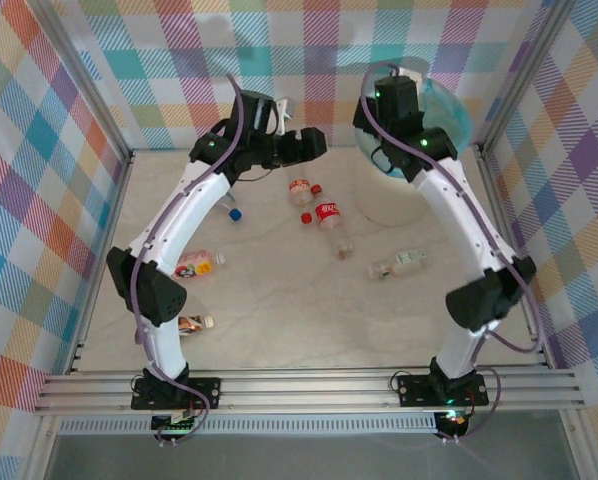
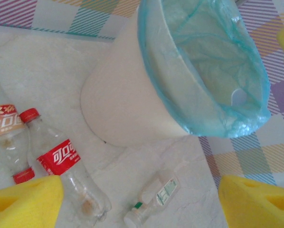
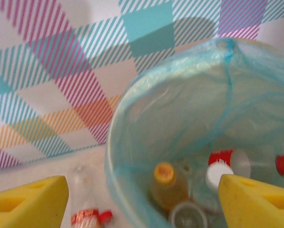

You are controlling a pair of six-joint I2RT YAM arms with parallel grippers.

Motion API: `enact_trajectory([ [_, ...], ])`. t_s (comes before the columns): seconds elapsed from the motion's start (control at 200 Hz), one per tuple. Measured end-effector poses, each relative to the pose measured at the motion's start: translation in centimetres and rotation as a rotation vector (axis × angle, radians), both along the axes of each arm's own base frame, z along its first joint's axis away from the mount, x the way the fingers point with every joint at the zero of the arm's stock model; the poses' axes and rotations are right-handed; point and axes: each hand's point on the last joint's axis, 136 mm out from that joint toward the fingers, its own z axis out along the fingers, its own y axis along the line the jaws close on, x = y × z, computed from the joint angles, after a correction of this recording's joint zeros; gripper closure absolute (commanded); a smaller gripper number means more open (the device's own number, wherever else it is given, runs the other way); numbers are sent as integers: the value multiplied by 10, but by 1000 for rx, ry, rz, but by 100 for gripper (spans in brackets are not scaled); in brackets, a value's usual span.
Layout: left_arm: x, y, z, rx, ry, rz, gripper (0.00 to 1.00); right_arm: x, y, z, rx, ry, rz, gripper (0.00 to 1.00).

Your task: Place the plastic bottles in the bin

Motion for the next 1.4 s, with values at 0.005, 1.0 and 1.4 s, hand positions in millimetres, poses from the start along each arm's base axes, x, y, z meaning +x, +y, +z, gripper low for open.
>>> enact_trajectory([
  [0.005,0,0,0,1,0,0,15,-2,0,0,0,0,2,18],
  [1.0,-239,-58,-147,436,-546,-903,0,-187,-114,-293,259,712,-417,0],
  [1.4,-238,-65,-132,429,-707,-924,0,-156,-103,-329,332,763,-467,0],
])
